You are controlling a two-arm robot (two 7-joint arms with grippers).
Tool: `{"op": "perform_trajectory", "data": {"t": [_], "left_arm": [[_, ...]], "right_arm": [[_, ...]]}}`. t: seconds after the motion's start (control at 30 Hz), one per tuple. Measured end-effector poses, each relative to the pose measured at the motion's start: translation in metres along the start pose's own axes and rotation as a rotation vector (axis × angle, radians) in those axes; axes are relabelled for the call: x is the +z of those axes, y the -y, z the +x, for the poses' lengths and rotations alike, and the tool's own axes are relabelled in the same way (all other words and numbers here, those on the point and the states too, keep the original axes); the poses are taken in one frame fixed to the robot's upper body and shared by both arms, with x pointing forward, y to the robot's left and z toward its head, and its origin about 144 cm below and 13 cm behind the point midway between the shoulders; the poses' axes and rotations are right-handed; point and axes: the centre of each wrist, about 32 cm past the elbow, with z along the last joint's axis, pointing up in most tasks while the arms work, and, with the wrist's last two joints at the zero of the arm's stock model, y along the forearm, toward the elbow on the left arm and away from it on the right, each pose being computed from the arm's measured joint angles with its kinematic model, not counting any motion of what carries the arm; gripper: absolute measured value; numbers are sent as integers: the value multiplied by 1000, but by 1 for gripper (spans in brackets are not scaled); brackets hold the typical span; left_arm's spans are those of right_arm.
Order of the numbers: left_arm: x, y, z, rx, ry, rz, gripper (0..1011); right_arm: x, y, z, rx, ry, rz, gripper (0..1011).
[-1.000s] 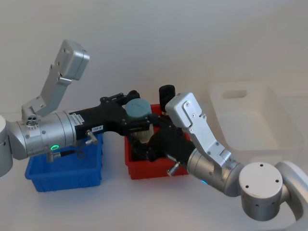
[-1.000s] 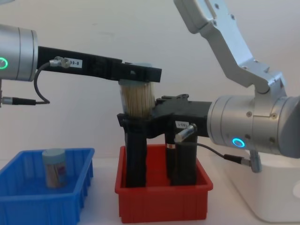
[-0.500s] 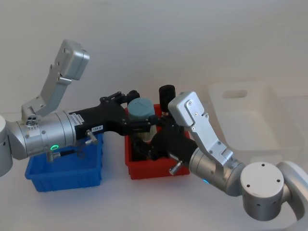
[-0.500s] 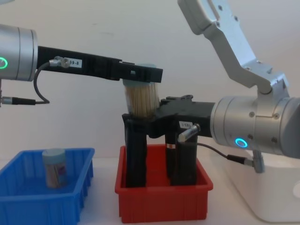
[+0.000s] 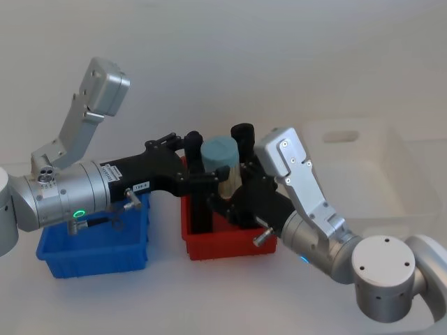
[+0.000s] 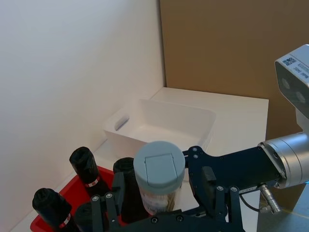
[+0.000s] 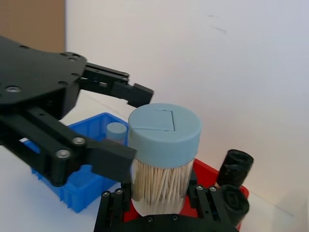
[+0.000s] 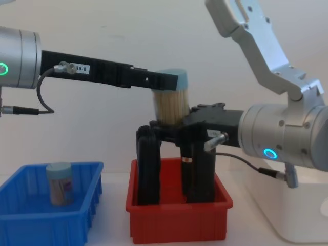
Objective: Pick the cotton swabs from the blue box and place them into the white box.
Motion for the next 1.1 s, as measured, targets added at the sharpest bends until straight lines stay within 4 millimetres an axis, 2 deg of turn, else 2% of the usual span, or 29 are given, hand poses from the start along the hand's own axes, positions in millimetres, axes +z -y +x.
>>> {"op": "perform_trajectory", "data": {"t": [0.63,0.73,1.1], "left_arm": [[0,0,0,0,0,0,1004],[0,0,0,0,0,0,1004],[0,0,0,0,0,0,1004]], "right_arm": [[-2,28,15,-245,-44,-11,645],[-5,43,26,-339,-59,-19,646],[-17,66,52,-509,-79,-51,646]]}}
